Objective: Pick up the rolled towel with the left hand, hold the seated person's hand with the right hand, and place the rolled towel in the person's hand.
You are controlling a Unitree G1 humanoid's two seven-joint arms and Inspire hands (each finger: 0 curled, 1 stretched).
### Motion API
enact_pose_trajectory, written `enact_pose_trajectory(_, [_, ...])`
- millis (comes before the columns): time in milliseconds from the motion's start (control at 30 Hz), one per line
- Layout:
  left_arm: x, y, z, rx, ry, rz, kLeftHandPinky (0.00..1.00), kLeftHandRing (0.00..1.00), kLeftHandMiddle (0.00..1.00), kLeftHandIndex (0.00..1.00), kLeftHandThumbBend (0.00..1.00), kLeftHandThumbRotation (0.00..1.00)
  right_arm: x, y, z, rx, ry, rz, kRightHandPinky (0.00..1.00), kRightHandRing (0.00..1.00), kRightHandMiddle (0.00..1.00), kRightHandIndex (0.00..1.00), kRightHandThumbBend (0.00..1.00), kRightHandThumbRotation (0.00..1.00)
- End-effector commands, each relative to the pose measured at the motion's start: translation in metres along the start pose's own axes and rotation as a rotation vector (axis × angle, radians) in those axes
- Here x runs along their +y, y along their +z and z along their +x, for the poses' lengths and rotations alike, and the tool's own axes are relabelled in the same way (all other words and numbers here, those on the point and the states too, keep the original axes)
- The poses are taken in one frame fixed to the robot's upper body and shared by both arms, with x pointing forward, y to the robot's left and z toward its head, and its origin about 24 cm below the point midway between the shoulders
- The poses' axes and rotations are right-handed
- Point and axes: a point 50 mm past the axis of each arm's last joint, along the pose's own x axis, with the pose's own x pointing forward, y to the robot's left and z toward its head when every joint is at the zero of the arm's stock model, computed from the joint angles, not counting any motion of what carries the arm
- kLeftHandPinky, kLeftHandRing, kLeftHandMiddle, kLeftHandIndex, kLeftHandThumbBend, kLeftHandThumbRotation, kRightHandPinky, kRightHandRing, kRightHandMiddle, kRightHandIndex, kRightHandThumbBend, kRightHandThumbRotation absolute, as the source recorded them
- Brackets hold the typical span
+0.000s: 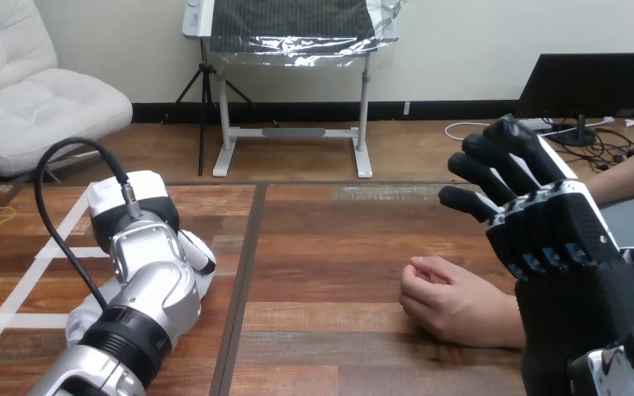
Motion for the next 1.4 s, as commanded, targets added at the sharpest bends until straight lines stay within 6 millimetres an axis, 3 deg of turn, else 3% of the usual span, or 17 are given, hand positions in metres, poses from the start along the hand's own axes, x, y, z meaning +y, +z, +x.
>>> enact_pose_trajectory(0, [0.0102,0.0059,-0.0005,-0.003,0.057,0.013,0.24,0.78,0.83,0.8,0.93,0.33,-0.0002,0.0116,0.0091,-0.096,0.012,-0.013,0.79,0.85,0.86,0.86,0.89,1.0])
enact_pose_trajectory(133, [0.0086,0.0055,-0.0005,-0.004,0.064,0.003,0.29,0.85,0.89,0.85,0.93,0.32,-0.0005,0.0117,0.0092,-0.094,0.007,-0.014,0.79,0.85,0.86,0.86,0.89,1.0])
enact_pose_trajectory(300, [0.0076,0.0057,-0.0015,0.001,0.076,-0.017,0.57,0.9,0.92,0.89,0.93,0.31,-0.001,0.012,0.0091,-0.093,0.005,-0.018,0.78,0.85,0.86,0.86,0.89,1.0])
enact_pose_trajectory(333, [0.0072,0.0055,-0.0018,0.0,0.08,-0.021,0.67,0.91,0.93,0.9,0.93,0.3,-0.0011,0.0119,0.0092,-0.094,0.005,-0.02,0.78,0.85,0.86,0.86,0.9,1.0])
enact_pose_trajectory(600, [0.0058,0.0049,-0.0041,-0.001,0.091,-0.034,0.88,0.92,0.93,0.9,0.92,0.3,-0.0021,0.0118,0.0091,-0.094,0.011,-0.018,0.78,0.86,0.86,0.86,0.88,1.0])
enact_pose_trajectory(900, [0.005,0.0035,-0.0047,-0.003,0.087,-0.043,0.96,0.93,0.95,0.92,0.9,0.32,-0.0022,0.0116,0.0099,-0.092,0.012,-0.013,0.78,0.86,0.87,0.86,0.89,1.0])
enact_pose_trajectory(1367, [0.004,0.0028,-0.0058,0.001,0.108,-0.069,0.97,0.93,0.95,0.93,0.88,0.32,-0.0033,0.0113,0.0111,-0.099,0.017,-0.014,0.77,0.86,0.86,0.86,0.89,1.0])
